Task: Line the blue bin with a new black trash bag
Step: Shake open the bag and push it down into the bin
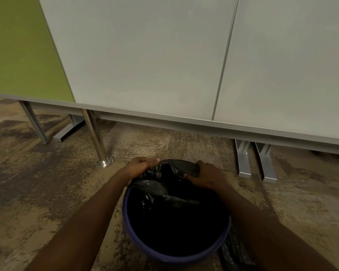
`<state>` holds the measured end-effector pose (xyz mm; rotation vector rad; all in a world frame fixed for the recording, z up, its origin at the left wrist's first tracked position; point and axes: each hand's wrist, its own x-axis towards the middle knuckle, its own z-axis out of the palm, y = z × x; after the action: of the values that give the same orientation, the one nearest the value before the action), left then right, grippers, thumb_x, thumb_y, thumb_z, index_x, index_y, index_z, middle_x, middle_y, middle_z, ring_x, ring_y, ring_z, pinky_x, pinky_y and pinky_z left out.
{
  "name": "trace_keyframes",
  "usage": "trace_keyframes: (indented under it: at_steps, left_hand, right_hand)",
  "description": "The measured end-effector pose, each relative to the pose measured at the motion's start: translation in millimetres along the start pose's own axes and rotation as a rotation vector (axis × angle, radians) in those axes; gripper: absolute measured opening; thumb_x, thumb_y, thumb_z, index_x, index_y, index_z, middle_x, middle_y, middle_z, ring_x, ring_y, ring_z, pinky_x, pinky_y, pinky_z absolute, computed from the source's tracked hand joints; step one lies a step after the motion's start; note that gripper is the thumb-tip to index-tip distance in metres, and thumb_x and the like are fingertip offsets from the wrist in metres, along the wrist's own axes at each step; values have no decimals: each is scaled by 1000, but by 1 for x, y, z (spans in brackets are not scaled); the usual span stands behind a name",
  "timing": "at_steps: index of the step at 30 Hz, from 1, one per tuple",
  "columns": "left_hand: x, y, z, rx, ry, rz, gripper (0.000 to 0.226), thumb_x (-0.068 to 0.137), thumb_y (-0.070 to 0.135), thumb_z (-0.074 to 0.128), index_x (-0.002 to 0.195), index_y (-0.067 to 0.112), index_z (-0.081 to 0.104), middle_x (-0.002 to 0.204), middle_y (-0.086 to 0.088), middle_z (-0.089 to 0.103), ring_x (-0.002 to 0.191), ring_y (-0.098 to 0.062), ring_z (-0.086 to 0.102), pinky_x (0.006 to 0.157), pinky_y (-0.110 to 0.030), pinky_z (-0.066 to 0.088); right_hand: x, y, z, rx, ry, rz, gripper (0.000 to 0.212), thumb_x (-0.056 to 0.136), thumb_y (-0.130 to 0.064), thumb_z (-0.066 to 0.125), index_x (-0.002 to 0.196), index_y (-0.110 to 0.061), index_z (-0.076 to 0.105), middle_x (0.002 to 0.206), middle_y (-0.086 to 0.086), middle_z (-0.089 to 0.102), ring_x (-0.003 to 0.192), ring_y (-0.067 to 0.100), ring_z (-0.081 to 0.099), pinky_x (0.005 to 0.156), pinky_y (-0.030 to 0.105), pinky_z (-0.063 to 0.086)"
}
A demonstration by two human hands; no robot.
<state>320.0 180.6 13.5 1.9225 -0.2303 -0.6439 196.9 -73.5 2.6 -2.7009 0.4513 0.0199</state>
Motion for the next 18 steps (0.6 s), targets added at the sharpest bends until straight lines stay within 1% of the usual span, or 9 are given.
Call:
trace_keyframes:
  at_steps: [3, 5, 8, 10, 11, 12, 14, 15, 18]
  left_hand:
    - [-17, -25, -5, -190, -77, -70, 63, 73, 66, 79, 111, 16, 81, 114, -14, 78, 106, -31, 76, 104, -48, 55]
    - [-30, -40, -9, -324, -87, -96, 69, 78, 75, 70, 118, 19, 78, 119, -14, 77, 111, -32, 74, 103, -46, 54]
    - [-47, -49, -7, -491, 138, -28, 69, 83, 77, 60, 124, 23, 72, 122, -7, 75, 111, -28, 73, 98, -44, 55]
    - [-59, -56, -4, -414, 282, 101, 57, 83, 75, 61, 115, 30, 76, 119, 1, 76, 114, -23, 71, 105, -47, 52]
    - [-65, -60, 0, -335, 264, 162, 55, 81, 74, 62, 116, 33, 77, 120, 5, 76, 117, -20, 70, 108, -46, 50]
    - [-71, -64, 4, -245, 202, 197, 59, 81, 74, 63, 126, 37, 72, 129, 10, 72, 124, -17, 66, 112, -44, 46]
    - [-82, -69, 8, -92, 122, 159, 79, 84, 74, 63, 153, 41, 45, 149, 17, 52, 140, -15, 49, 116, -32, 35]
    - [-85, -70, 7, -55, 105, 130, 89, 84, 74, 63, 160, 41, 30, 156, 15, 45, 145, -16, 43, 113, -29, 32]
    - [-95, -72, 3, 3, 38, 120, 110, 82, 74, 64, 165, 38, 1, 167, 9, 31, 150, -18, 36, 112, -30, 31]
  right_hand:
    - [-8, 1, -5, 201, 87, 3, 95, 78, -83, 58, 152, -26, 38, 140, 14, 59, 123, 34, 61, 103, 46, 51]
    - [-14, 0, -10, 432, 234, 43, 85, 83, -79, 58, 148, -26, 46, 138, 12, 61, 121, 30, 62, 102, 50, 52]
    - [-25, 4, -17, 631, 477, 121, 54, 93, -68, 54, 119, -22, 66, 120, 5, 69, 110, 24, 65, 95, 46, 54]
    - [-40, 6, -15, 709, 559, 198, 41, 98, -61, 52, 108, -24, 67, 111, 1, 69, 106, 22, 65, 89, 38, 49]
    - [-47, 7, -11, 715, 545, 232, 41, 100, -58, 51, 112, -23, 68, 113, 3, 69, 105, 21, 63, 87, 36, 45]
    - [-55, 8, -7, 699, 495, 250, 43, 101, -57, 49, 119, -22, 67, 119, 6, 70, 105, 20, 61, 88, 35, 43]
    - [-69, 10, 2, 640, 350, 230, 51, 103, -56, 47, 136, -20, 61, 134, 10, 67, 115, 23, 62, 96, 37, 46]
    - [-75, 11, 6, 614, 294, 216, 57, 102, -58, 46, 143, -20, 57, 139, 11, 64, 122, 26, 61, 101, 39, 45]
    - [-86, 15, 9, 623, 226, 227, 66, 100, -66, 42, 150, -24, 50, 150, 10, 57, 136, 29, 54, 109, 38, 39]
